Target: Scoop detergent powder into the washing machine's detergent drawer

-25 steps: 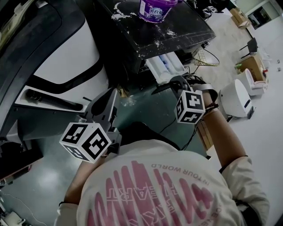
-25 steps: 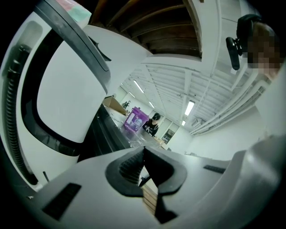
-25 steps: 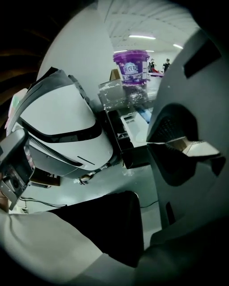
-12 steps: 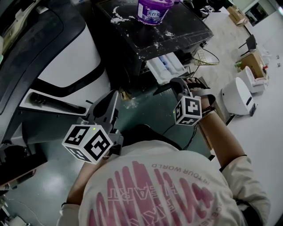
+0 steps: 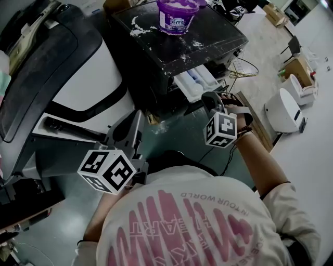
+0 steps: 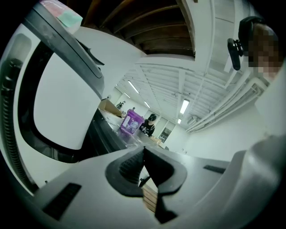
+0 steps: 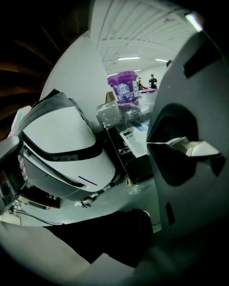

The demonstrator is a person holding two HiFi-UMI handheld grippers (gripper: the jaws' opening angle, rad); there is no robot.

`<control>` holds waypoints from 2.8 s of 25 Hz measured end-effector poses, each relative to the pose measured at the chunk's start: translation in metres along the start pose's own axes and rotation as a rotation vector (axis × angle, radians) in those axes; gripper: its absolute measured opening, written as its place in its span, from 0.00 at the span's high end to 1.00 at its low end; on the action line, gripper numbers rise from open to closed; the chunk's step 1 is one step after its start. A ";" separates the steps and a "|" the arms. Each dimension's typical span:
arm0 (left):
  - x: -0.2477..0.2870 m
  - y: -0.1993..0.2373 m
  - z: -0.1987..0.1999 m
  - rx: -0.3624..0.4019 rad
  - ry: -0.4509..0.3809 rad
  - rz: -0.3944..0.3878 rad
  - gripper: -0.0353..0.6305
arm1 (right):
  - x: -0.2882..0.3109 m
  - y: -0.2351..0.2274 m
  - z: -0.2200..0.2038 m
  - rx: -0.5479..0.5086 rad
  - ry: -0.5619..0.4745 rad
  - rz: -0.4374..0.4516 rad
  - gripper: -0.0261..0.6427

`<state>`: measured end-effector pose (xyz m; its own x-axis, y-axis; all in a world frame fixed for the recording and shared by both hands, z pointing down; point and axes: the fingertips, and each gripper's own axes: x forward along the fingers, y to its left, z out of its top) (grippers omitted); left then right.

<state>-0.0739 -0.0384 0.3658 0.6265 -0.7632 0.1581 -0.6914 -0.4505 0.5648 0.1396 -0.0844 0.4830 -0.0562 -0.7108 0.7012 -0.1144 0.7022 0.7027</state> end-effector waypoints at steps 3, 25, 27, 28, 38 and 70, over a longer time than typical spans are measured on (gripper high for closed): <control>-0.002 -0.003 0.005 0.022 -0.004 -0.012 0.94 | -0.004 -0.008 0.001 0.132 0.000 -0.008 0.96; -0.015 -0.012 -0.004 0.082 0.027 -0.065 0.94 | -0.052 -0.018 0.003 2.103 -0.541 0.195 0.96; -0.014 -0.015 -0.005 0.093 0.023 -0.061 0.94 | -0.061 -0.024 0.004 2.168 -0.611 0.196 0.95; -0.013 -0.016 -0.005 0.097 0.021 -0.055 0.94 | -0.065 -0.027 0.006 2.185 -0.648 0.199 0.95; 0.010 -0.032 -0.003 0.098 -0.054 0.053 0.94 | -0.120 -0.084 0.012 2.069 -0.968 0.211 0.95; 0.075 -0.143 -0.086 0.003 -0.227 0.329 0.94 | -0.104 -0.074 -0.107 1.527 -0.815 0.386 0.96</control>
<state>0.1034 0.0085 0.3664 0.2759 -0.9498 0.1472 -0.8435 -0.1658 0.5109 0.2604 -0.0579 0.3709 -0.6785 -0.7015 0.2181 -0.6849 0.4969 -0.5329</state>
